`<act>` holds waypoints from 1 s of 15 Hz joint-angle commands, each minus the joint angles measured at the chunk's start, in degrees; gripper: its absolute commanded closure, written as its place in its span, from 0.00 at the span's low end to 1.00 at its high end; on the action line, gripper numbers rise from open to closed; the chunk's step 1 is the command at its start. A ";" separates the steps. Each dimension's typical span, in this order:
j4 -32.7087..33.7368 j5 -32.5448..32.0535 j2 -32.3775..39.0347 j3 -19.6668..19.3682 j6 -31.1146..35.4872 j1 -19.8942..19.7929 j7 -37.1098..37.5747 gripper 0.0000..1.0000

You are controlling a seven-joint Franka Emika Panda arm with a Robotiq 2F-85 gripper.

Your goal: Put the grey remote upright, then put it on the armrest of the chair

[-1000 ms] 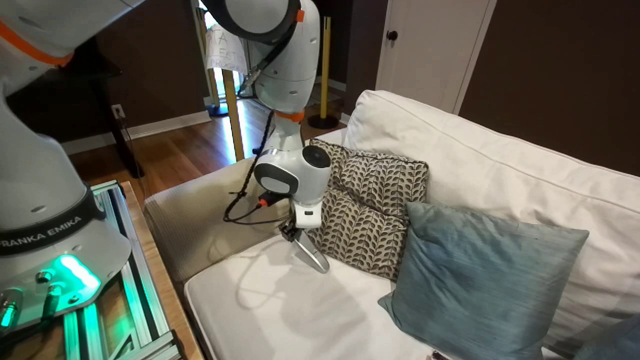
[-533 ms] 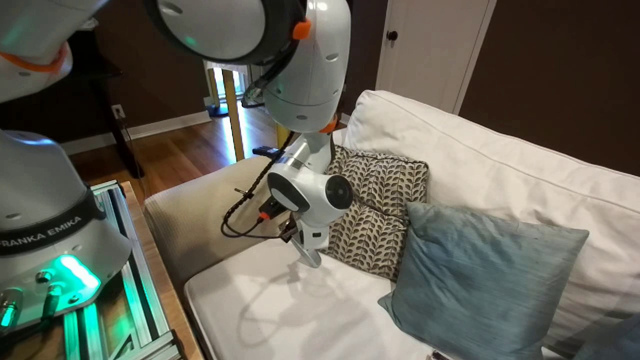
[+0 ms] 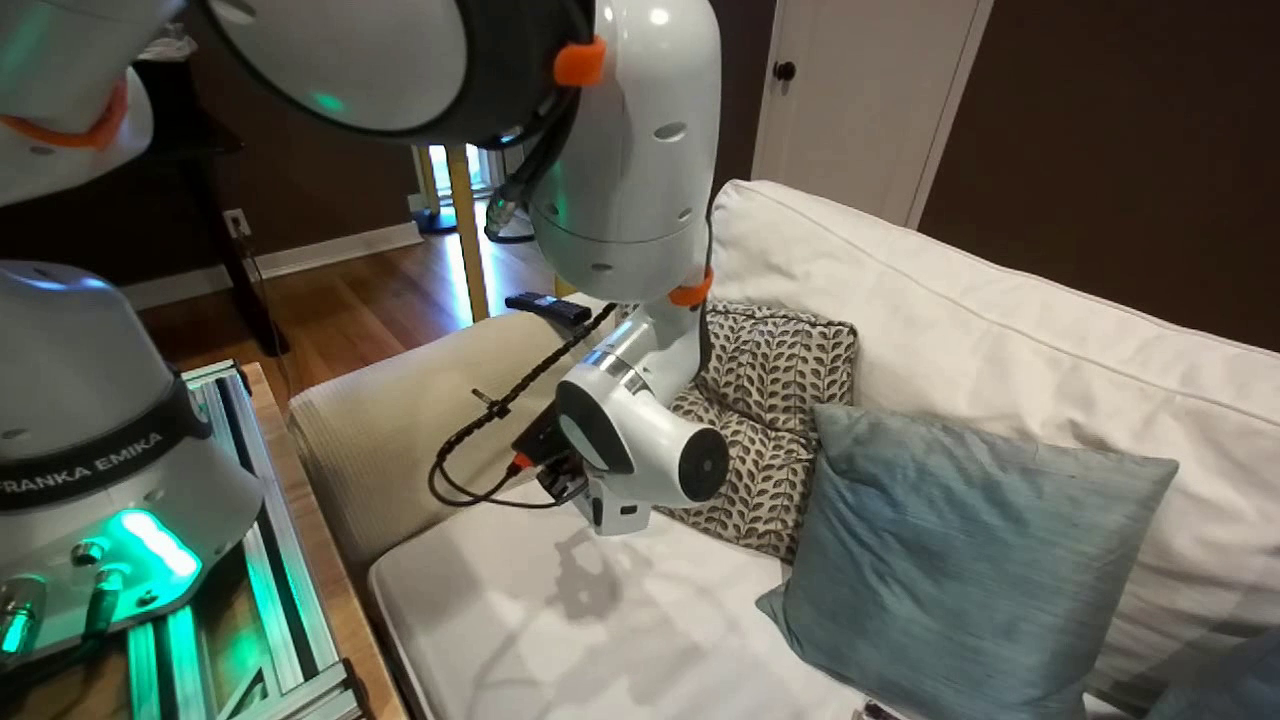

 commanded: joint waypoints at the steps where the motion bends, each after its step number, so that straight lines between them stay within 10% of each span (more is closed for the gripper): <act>1: 1.41 6.65 -0.93 -4.69 -2.64 3.30 -1.14 0.70; 9: 1.67 18.42 -3.50 -14.11 -4.80 9.67 -3.72 0.70; 15: 1.41 24.38 -6.33 -23.67 -2.20 22.31 3.19 0.70</act>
